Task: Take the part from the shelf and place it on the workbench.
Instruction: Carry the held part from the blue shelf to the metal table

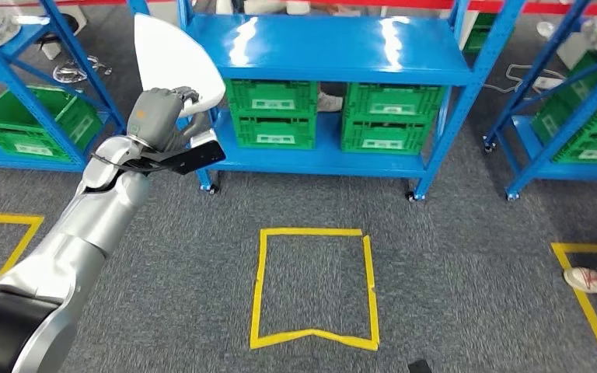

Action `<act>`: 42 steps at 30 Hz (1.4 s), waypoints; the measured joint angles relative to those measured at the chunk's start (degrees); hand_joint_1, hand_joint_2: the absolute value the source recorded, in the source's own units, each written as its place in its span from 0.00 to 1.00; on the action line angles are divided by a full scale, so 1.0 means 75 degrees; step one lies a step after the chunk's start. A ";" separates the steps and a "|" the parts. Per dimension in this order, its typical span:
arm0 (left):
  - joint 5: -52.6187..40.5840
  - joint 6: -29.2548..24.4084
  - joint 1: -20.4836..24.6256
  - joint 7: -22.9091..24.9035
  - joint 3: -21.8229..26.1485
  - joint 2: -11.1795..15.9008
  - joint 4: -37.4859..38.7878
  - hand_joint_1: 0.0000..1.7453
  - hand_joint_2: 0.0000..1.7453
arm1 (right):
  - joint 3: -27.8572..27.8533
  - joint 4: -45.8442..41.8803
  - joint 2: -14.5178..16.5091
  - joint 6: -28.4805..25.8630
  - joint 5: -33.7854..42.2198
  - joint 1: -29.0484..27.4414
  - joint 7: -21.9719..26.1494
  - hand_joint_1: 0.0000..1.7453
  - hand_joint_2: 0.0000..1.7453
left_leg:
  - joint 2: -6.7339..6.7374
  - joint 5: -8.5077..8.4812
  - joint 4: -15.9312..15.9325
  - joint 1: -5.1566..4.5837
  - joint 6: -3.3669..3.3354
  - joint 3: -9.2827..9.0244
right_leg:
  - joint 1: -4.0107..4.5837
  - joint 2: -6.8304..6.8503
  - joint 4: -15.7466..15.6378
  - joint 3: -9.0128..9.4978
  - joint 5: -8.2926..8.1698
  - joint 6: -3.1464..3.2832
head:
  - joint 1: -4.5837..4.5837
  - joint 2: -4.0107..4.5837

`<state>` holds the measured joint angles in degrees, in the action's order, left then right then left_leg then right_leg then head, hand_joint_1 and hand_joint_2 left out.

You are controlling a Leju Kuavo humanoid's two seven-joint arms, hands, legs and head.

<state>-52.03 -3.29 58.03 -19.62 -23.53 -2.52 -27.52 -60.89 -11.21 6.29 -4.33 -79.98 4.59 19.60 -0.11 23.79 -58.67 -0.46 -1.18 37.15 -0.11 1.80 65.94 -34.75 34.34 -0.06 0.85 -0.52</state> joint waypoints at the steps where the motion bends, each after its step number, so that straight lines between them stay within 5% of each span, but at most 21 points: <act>1: -0.0007 -0.0001 0.0011 0.0016 -0.0004 -0.0055 0.0018 1.00 1.00 | 0.0000 0.0000 -0.0008 0.0001 -0.0001 -0.0012 0.0008 0.00 0.00 | -0.0082 -0.0009 0.0000 0.0007 -0.0022 0.0016 | -0.0012 -0.0136 0.0492 -0.0245 0.0222 -0.0023 | -0.0013 0.0000; 3: -0.0021 0.0001 -0.0009 0.0028 -0.0018 -0.0125 0.0065 1.00 1.00 | -0.0001 0.0000 -0.0024 0.0009 0.0000 -0.0043 0.0015 0.00 0.00 | -0.0281 -0.0017 -0.0022 0.0015 -0.0025 0.0041 | -0.0038 -0.0218 0.1187 -0.0613 0.0395 -0.0069 | -0.0036 0.0000; 4: -0.0026 0.0001 -0.0020 0.0034 -0.0024 -0.0133 0.0089 1.00 1.00 | -0.0001 0.0000 -0.0029 0.0023 -0.0004 -0.0050 0.0012 0.00 0.00 | -0.0381 -0.0021 -0.0045 0.0024 -0.0013 0.0053 | -0.0056 -0.0232 0.1160 -0.0624 0.0271 -0.0089 | -0.0042 0.0000; 7: -0.0029 -0.0029 -0.0028 0.0061 -0.0031 -0.0136 0.0117 1.00 1.00 | -0.0001 0.0000 -0.0038 0.0084 -0.0026 -0.0059 -0.0026 0.00 0.00 | -0.0672 -0.0022 -0.0173 0.0051 0.0077 0.0139 | -0.0169 -0.0585 -0.0108 -0.0067 -0.0417 -0.0153 | -0.0061 0.0000; 9: -0.0031 -0.0081 -0.0049 0.0077 -0.0034 -0.0142 0.0112 1.00 1.00 | -0.0001 0.0000 -0.0041 0.0095 -0.0034 -0.0065 -0.0050 0.00 0.00 | -0.0863 -0.0050 -0.0232 0.0053 0.0188 0.0234 | -0.0211 -0.0857 -0.0614 0.0155 -0.0542 -0.0134 | -0.0069 0.0000; 12: -0.0063 -0.0149 -0.0151 0.0098 -0.0037 -0.0062 0.0093 1.00 1.00 | 0.0000 0.0000 -0.0044 0.0094 -0.0052 -0.0058 -0.0035 0.00 0.00 | -0.1054 -0.0144 -0.0185 0.0070 0.0362 0.0298 | -0.0205 -0.0653 -0.0672 0.0198 -0.0587 0.0022 | -0.0070 0.0000; 14: -0.0078 -0.0174 -0.0204 0.0109 -0.0039 0.0034 0.0056 1.00 1.00 | 0.0001 0.0000 -0.0049 0.0093 -0.0076 -0.0053 -0.0001 0.00 0.00 | -0.0684 0.0034 -0.0462 0.0048 0.0442 0.0454 | -0.0233 -0.0461 -0.0739 0.0234 -0.0653 0.0132 | -0.0002 0.0000; 16: -0.0078 -0.0187 -0.0244 0.0108 -0.0039 0.0100 0.0010 1.00 1.00 | 0.0002 0.0000 -0.0059 0.0093 -0.0111 -0.0078 0.0023 0.00 0.00 | -0.0192 0.0497 -0.1330 0.0054 0.0505 0.0848 | -0.0214 -0.0256 -0.0764 0.0237 -0.0675 0.0184 | 0.0077 0.0000; 19: -0.0074 -0.0197 -0.0338 0.0096 -0.0039 0.0186 -0.0017 1.00 1.00 | 0.0005 0.0000 -0.0069 0.0096 -0.0152 -0.0103 0.0027 0.00 0.00 | -0.0027 0.0759 -0.2190 0.0121 0.0562 0.1171 | -0.0205 0.0089 -0.0764 0.0235 -0.0664 0.0194 | 0.0090 0.0000; 21: -0.0064 -0.0205 -0.0367 0.0085 -0.0039 0.0237 -0.0052 1.00 1.00 | 0.0014 0.0000 -0.0069 0.0097 -0.0157 -0.0093 0.0028 0.00 0.00 | 0.0121 0.0381 -0.1427 0.0132 0.0549 0.0702 | -0.0204 0.0304 -0.0763 0.0253 -0.0644 0.0169 | 0.0097 0.0000; 23: -0.0047 -0.0224 -0.0358 0.0077 -0.0039 0.0257 -0.0113 1.00 1.00 | 0.0023 0.0000 -0.0071 0.0098 -0.0159 -0.0086 0.0028 0.00 0.00 | 0.0482 0.0148 -0.0482 0.0059 0.0466 0.0158 | -0.0163 0.0497 -0.0765 0.0280 -0.0607 0.0109 | 0.0111 0.0000; 25: -0.0030 -0.0243 -0.0359 0.0068 -0.0039 0.0271 -0.0148 1.00 1.00 | 0.0027 0.0000 -0.0072 0.0117 -0.0156 -0.0076 0.0025 0.00 0.00 | 0.0596 0.0151 -0.0170 -0.0014 0.0353 0.0006 | -0.0111 0.0669 -0.0787 0.0317 -0.0581 0.0030 | 0.0107 0.0000; 27: -0.0017 -0.0251 -0.0386 0.0059 -0.0039 0.0321 -0.0160 1.00 1.00 | 0.0029 0.0000 -0.0071 0.0176 -0.0155 -0.0054 -0.0007 0.00 0.00 | 0.0377 0.0113 -0.0131 0.0001 0.0252 0.0017 | -0.0109 0.0785 -0.0824 0.0368 -0.0555 -0.0062 | 0.0091 0.0000; 29: -0.0010 -0.0254 -0.0409 0.0045 -0.0039 0.0388 -0.0194 1.00 1.00 | 0.0041 0.0000 -0.0066 0.0230 -0.0172 -0.0040 -0.0071 0.00 0.00 | 0.0188 0.0070 -0.0064 0.0047 0.0157 -0.0007 | -0.0139 0.0464 -0.0602 0.0290 -0.0371 -0.0128 | 0.0073 0.0000; 31: -0.0006 -0.0253 -0.0440 0.0012 -0.0039 0.0429 -0.0234 1.00 1.00 | 0.0066 0.0000 -0.0055 0.0241 -0.0195 -0.0059 -0.0120 0.00 0.00 | 0.0005 0.0046 -0.0038 0.0064 0.0082 -0.0009 | -0.0151 -0.0031 0.0210 -0.0099 0.0044 -0.0142 | 0.0036 0.0000; 33: 0.0000 -0.0246 -0.0522 -0.0033 -0.0039 0.0477 -0.0259 1.00 1.00 | 0.0085 0.0000 -0.0049 0.0240 -0.0199 -0.0090 -0.0135 0.00 0.00 | -0.0210 0.0043 -0.0048 0.0044 0.0048 0.0000 | -0.0132 -0.0201 0.1123 -0.0586 0.0337 -0.0140 | 0.0007 0.0000; 34: 0.0002 -0.0242 -0.0570 -0.0049 -0.0039 0.0513 -0.0267 1.00 1.00 | 0.0090 0.0000 -0.0049 0.0240 -0.0197 -0.0098 -0.0135 0.00 0.00 | -0.0328 0.0044 -0.0060 0.0036 0.0045 0.0001 | -0.0123 -0.0228 0.1268 -0.0695 0.0286 -0.0132 | -0.0003 0.0000; 36: 0.0004 -0.0238 -0.0623 -0.0059 -0.0039 0.0580 -0.0282 1.00 1.00 | 0.0095 0.0000 -0.0049 0.0238 -0.0186 -0.0099 -0.0134 0.00 0.00 | -0.0559 0.0049 -0.0104 0.0033 0.0058 0.0005 | -0.0125 -0.0311 0.0675 -0.0486 -0.0204 -0.0100 | -0.0015 0.0000; 38: 0.0004 -0.0231 -0.0624 -0.0064 -0.0039 0.0610 -0.0305 1.00 1.00 | 0.0098 0.0000 -0.0050 0.0234 -0.0157 -0.0099 -0.0133 0.00 0.00 | -0.0777 0.0056 -0.0169 0.0041 0.0110 0.0046 | -0.0158 -0.0660 -0.0269 -0.0081 -0.0599 -0.0067 | -0.0024 0.0000; 40: 0.0003 -0.0198 -0.0606 -0.0074 -0.0039 0.0594 -0.0315 1.00 1.00 | 0.0098 0.0000 -0.0053 0.0231 -0.0114 -0.0095 -0.0133 0.00 0.00 | -0.0984 0.0025 -0.0186 0.0062 0.0216 0.0119 | -0.0160 -0.0867 -0.0663 0.0078 -0.0657 -0.0035 | -0.0034 0.0000; 42: -0.0003 -0.0158 -0.0591 -0.0090 -0.0039 0.0564 -0.0294 1.00 1.00 | 0.0098 0.0000 -0.0054 0.0230 -0.0064 -0.0084 -0.0109 0.00 0.00 | -0.1130 -0.0039 -0.0137 0.0079 0.0331 0.0171 | -0.0149 -0.0690 -0.0725 0.0120 -0.0696 0.0035 | -0.0041 0.0000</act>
<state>-52.05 -4.48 53.60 -20.29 -23.82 1.71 -29.73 -60.15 -11.21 5.88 -2.61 -80.46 3.96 18.79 -8.58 23.50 -59.70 0.13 1.30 38.43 -1.22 -3.37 60.50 -33.85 29.11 0.20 0.55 -0.52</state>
